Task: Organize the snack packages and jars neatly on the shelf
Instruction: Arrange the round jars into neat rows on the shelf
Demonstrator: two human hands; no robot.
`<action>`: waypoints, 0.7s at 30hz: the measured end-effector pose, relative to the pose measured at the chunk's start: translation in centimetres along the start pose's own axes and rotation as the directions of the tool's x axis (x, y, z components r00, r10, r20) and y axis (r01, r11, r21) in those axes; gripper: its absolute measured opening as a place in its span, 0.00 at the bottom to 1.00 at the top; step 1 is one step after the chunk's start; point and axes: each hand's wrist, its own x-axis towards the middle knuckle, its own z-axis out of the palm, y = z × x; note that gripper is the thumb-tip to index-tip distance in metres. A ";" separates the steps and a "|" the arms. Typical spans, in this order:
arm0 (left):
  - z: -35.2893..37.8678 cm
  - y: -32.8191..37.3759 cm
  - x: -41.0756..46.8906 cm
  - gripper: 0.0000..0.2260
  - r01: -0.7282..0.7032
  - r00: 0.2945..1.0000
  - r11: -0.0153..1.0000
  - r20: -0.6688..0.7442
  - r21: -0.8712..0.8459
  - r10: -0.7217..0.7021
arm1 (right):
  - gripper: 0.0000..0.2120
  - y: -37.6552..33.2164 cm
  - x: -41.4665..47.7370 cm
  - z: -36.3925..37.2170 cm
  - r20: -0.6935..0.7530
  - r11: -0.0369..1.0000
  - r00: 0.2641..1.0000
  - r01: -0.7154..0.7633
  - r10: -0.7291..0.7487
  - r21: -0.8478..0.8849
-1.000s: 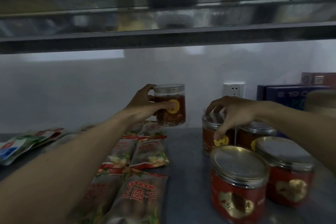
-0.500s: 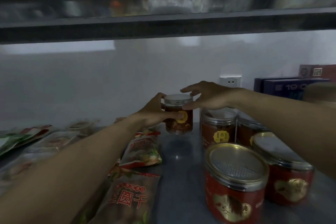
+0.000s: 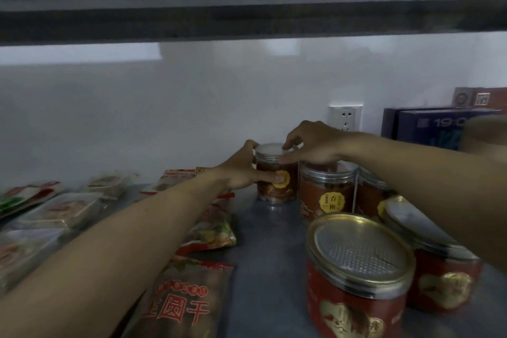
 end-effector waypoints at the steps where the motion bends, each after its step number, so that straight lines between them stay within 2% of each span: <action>1: -0.1 0.0 0.1 0.38 0.001 1.000 1.000 0.010 0.004 -0.001 | 0.25 0.0 0.0 0.0 0.004 1.000 1.000 -0.004 0.004 0.005; 9: -0.1 -0.4 0.8 0.39 -0.006 0.999 1.000 0.038 0.005 0.006 | 0.25 0.2 0.3 -0.2 0.019 0.999 0.999 -0.038 0.037 0.020; 13: 0.1 -0.5 0.7 0.40 0.002 1.000 1.000 0.030 -0.014 -0.002 | 0.30 0.2 0.0 -0.2 0.033 0.999 0.998 -0.048 0.048 -0.001; 17: -0.5 0.7 -0.5 0.50 0.010 0.999 1.000 -0.037 -0.015 -0.010 | 0.36 -0.2 -1.4 -1.8 -0.028 0.997 0.997 -0.075 0.075 0.030; 19: -1.9 1.8 -1.6 0.48 -0.034 0.990 0.998 -0.138 0.044 0.040 | 0.36 -0.4 -2.8 -3.4 0.059 0.995 0.993 -0.099 0.099 0.000; 21: -3.2 2.8 -3.2 0.40 -0.087 0.966 0.989 -0.233 0.123 0.114 | 0.33 -0.5 -4.2 -4.4 0.219 0.992 0.970 -0.091 0.110 -0.092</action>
